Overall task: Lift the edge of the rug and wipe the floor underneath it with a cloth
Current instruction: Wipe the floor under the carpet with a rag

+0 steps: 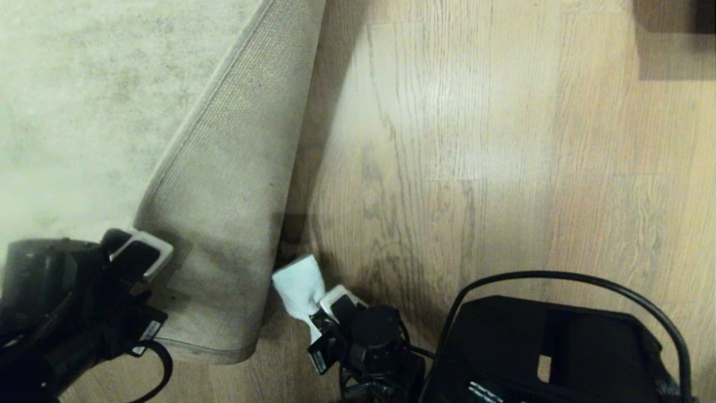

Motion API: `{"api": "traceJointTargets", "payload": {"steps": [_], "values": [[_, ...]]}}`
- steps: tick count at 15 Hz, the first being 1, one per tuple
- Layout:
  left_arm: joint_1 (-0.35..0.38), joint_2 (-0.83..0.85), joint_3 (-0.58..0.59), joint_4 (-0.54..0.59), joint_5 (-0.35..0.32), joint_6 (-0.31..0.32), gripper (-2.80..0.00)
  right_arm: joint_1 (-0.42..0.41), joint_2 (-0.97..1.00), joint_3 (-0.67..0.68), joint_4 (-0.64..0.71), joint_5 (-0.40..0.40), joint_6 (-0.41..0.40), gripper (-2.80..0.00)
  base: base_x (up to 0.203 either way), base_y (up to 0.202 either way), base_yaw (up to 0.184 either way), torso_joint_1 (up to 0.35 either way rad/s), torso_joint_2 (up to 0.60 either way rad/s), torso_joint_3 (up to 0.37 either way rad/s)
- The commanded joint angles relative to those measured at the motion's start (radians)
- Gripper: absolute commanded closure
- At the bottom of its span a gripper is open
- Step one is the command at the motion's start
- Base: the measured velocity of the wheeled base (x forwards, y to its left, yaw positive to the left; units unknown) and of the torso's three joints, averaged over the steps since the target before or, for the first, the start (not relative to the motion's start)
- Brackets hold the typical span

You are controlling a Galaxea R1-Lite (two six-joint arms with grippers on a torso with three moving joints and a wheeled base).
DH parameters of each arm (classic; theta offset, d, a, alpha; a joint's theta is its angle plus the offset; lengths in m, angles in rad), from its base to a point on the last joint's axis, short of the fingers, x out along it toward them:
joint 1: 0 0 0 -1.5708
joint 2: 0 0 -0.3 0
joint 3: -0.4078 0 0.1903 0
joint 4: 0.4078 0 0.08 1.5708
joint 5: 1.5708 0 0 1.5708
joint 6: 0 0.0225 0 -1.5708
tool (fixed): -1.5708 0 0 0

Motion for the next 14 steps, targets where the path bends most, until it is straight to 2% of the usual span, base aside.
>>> {"api": "traceJointTargets", "payload": {"steps": [1, 4, 8, 14], "values": [[-0.009, 0.000, 0.001, -0.001, 0.003, 0.002, 0.00, -0.013, 0.033, -0.061, -0.006, -0.002, -0.001, 0.00, 0.000, 0.000, 0.000, 0.000, 0.00, 0.000], [-0.009, 0.000, 0.003, -0.001, 0.003, 0.001, 0.00, -0.014, 0.058, -0.111, 0.004, -0.001, -0.001, 0.00, 0.000, 0.000, 0.000, 0.000, 0.00, 0.000], [-0.009, 0.001, 0.003, -0.001, 0.003, 0.002, 0.00, -0.023, 0.066, -0.112, -0.004, -0.002, 0.001, 0.00, 0.000, 0.000, 0.000, 0.000, 0.00, 0.000], [-0.009, 0.000, 0.003, -0.001, 0.003, 0.002, 0.00, -0.144, 0.061, -0.103, -0.017, -0.010, 0.000, 0.00, 0.000, 0.000, 0.000, 0.000, 0.00, 0.000]]}}
